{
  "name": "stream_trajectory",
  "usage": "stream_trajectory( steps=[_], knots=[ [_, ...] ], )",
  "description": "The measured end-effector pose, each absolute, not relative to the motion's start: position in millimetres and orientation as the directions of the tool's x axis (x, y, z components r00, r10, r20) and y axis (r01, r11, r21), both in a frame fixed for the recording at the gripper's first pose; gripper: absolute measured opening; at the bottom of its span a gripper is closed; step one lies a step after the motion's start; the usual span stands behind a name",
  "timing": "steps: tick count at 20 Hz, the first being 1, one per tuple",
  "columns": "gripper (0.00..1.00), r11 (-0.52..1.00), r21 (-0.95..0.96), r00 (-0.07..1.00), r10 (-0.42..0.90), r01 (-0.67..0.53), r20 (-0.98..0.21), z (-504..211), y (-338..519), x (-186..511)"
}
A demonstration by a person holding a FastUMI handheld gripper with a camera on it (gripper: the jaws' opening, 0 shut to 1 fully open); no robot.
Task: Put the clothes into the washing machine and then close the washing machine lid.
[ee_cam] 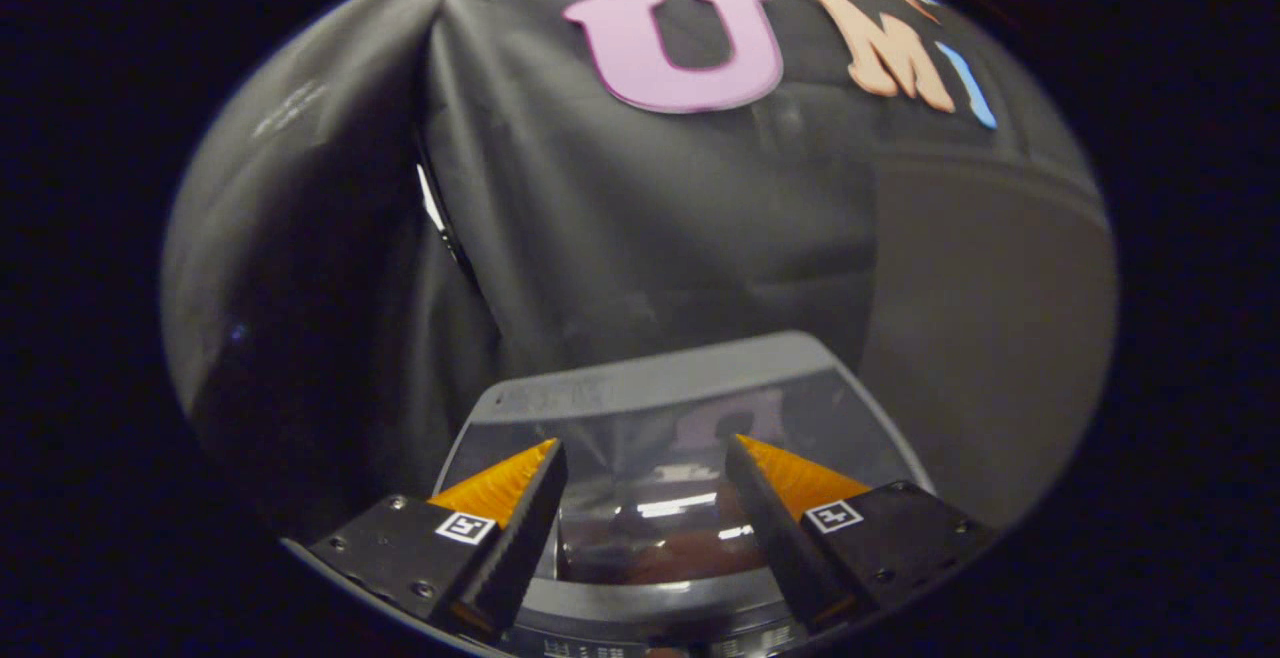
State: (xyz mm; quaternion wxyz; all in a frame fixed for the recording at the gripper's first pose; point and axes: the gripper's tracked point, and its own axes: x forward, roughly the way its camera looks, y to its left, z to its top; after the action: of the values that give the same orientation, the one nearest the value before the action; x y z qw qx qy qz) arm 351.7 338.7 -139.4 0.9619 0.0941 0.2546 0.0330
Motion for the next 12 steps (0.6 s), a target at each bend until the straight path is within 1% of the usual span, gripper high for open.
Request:
stream_trajectory(
  steps=[5,8,12],
  knots=[
    [0.97,0.976,0.217,0.846,0.112,0.005,-0.521,-163.4,331.1,341.4],
    [0.97,0.979,0.203,0.851,0.105,0.003,-0.515,-156.3,321.7,337.4],
    [0.97,0.988,0.150,0.870,0.109,-0.041,-0.480,-135.7,319.3,328.8]
  ],
)
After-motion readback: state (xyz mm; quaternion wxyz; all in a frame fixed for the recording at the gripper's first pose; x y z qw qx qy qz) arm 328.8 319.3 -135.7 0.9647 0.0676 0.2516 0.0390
